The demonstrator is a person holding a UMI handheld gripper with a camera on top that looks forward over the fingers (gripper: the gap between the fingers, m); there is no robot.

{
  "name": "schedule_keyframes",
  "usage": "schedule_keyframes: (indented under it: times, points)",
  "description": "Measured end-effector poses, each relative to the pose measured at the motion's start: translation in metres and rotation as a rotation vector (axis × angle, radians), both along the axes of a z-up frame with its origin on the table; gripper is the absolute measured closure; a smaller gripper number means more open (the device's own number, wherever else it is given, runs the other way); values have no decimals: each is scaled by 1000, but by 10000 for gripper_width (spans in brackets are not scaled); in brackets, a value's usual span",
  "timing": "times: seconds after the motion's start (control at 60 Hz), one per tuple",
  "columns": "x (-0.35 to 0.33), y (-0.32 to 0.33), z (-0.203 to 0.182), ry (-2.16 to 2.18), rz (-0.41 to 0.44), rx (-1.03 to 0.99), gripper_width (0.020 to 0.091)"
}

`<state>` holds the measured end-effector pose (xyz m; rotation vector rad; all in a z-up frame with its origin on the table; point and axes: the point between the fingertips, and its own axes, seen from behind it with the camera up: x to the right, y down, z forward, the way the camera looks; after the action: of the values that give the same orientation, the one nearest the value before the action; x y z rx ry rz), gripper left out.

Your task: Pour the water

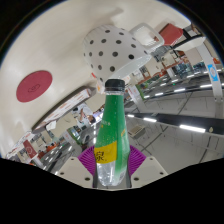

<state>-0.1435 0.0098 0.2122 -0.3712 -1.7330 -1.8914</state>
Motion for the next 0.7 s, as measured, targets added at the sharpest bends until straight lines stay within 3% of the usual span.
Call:
schedule_keyframes:
  times: [0.167,0.3,0.417,0.517,0.65,0.7]
  points:
    - [0,0,8,186,56,-13,732]
    - [27,-1,25,888,83,-105,728]
    - [58,-4,-2,1717,93,-329,728]
    - [47,-3,-55,2186,88,-568,727]
    - [31,2,-112,2468,34,-772,729]
    - [62,-4,-111,2484,7,-828,728]
